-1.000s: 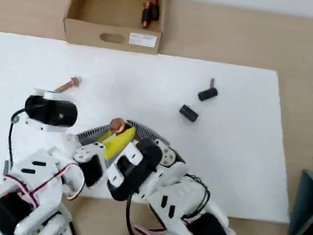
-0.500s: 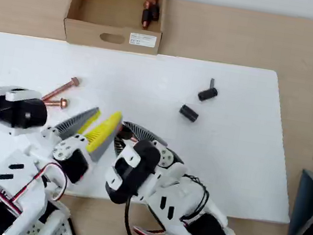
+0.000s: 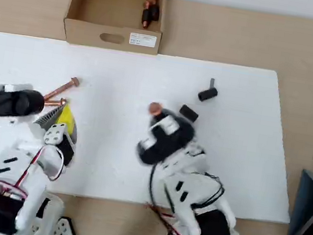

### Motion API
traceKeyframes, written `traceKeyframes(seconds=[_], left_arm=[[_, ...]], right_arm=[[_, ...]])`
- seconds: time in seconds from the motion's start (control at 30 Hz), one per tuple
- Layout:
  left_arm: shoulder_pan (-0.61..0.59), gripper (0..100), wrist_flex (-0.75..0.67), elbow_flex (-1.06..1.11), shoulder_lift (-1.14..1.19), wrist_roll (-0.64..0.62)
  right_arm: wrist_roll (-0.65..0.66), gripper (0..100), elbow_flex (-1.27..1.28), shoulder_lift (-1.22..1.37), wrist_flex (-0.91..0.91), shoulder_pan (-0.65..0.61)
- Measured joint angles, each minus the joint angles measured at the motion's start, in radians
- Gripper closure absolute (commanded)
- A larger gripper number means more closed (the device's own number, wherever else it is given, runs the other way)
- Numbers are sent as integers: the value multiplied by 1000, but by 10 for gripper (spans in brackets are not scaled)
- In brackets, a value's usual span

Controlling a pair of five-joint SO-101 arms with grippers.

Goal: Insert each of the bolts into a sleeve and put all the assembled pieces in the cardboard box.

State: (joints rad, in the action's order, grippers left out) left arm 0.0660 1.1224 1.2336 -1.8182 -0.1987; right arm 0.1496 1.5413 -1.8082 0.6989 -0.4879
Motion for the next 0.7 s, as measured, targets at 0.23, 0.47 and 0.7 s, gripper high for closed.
traceKeyframes(seconds=[0.23,0.47,0.7], left_arm=[[-81,999,0,167,0,66],[-160,999,-89,319,2,190],[-164,999,-117,430,2,229]], right_arm=[[-166,989,-8,0,132,158],[-212,989,-133,0,186,175],[-212,989,-339,192,157,175]])
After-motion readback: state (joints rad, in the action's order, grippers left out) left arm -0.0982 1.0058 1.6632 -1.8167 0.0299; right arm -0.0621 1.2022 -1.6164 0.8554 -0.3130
